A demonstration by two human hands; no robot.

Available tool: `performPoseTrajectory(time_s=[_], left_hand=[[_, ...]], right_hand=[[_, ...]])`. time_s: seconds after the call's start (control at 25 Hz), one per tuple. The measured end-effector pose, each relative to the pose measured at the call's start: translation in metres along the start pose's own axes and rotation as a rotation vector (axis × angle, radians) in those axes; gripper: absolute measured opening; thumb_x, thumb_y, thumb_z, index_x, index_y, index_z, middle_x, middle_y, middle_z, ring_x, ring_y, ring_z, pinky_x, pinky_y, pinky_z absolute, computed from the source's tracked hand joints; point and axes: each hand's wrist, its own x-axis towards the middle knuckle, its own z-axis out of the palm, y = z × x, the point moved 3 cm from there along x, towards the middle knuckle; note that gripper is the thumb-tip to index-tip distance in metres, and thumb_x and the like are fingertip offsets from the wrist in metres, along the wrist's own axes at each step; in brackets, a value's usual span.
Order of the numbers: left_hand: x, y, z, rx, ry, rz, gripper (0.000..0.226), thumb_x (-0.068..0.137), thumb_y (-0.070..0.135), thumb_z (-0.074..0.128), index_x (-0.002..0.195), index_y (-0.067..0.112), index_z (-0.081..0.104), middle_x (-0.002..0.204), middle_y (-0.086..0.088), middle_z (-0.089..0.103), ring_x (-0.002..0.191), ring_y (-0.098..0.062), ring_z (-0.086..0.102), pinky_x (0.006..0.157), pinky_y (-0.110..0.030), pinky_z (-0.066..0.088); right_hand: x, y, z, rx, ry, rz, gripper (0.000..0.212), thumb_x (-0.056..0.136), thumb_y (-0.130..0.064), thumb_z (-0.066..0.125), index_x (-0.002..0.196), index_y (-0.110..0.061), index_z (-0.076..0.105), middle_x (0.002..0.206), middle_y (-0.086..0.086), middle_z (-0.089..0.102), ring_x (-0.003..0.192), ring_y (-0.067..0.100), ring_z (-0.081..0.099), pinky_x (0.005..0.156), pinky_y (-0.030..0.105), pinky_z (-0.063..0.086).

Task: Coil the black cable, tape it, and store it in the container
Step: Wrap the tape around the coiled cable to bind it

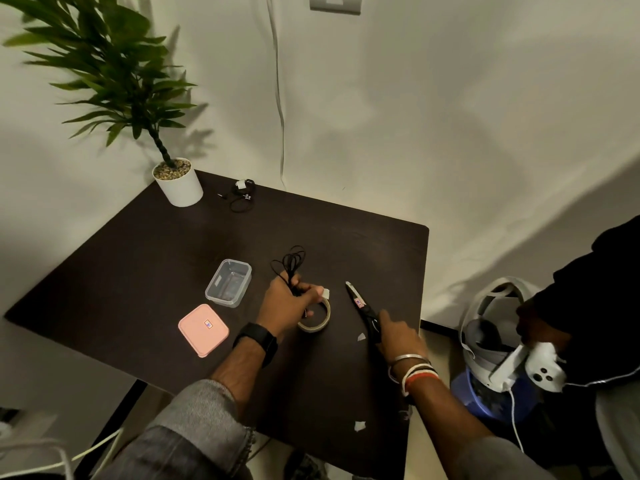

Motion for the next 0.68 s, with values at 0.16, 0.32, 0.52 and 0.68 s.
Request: performPoseTrajectory(time_s=[0.16, 0.32, 0.52, 0.68], left_hand=[[-0.005, -0.001, -0.004, 0.006, -0.019, 0.002, 0.035, 0.088, 0.009, 0.075, 0.087, 0.018, 0.041, 0.100, -0.020, 0.075, 0.090, -0.018, 0.077, 0.055, -0.026, 0.055], [-0.012, -0.003, -0.001, 0.042, -0.076, 0.037, 0.036, 0.085, 0.014, 0.077, 0.087, 0.021, 0.042, 0.099, -0.014, 0.076, 0.092, -0.016, 0.077, 0.056, -0.025, 0.056], [-0.017, 0.003, 0.000, 0.053, -0.124, 0.095, 0.041, 0.082, 0.031, 0.081, 0.087, 0.020, 0.042, 0.089, -0.003, 0.076, 0.092, -0.015, 0.077, 0.057, -0.027, 0.058], [-0.021, 0.005, -0.002, 0.147, -0.094, 0.130, 0.035, 0.084, 0.025, 0.079, 0.087, 0.019, 0.045, 0.084, 0.005, 0.075, 0.089, -0.010, 0.076, 0.057, -0.026, 0.058]], right_hand=[[-0.003, -0.022, -0.018, -0.014, 0.087, -0.040, 0.031, 0.097, -0.028, 0.059, 0.126, -0.020, 0.060, 0.121, 0.008, 0.068, 0.108, 0.029, 0.066, 0.089, 0.038, 0.053], [-0.017, -0.057, -0.039, 0.744, 0.196, -0.254, 0.035, 0.085, -0.042, 0.075, 0.117, -0.028, 0.069, 0.098, -0.013, 0.073, 0.090, 0.000, 0.069, 0.081, 0.020, 0.056], [-0.024, -0.070, -0.040, 1.075, 0.101, -0.357, 0.016, 0.085, -0.041, 0.075, 0.095, -0.028, 0.079, 0.088, -0.004, 0.079, 0.088, 0.011, 0.075, 0.083, 0.039, 0.062], [-0.027, -0.069, -0.038, 1.071, 0.122, -0.341, 0.015, 0.083, -0.042, 0.078, 0.090, -0.029, 0.080, 0.083, -0.005, 0.079, 0.082, 0.011, 0.075, 0.074, 0.033, 0.063]])
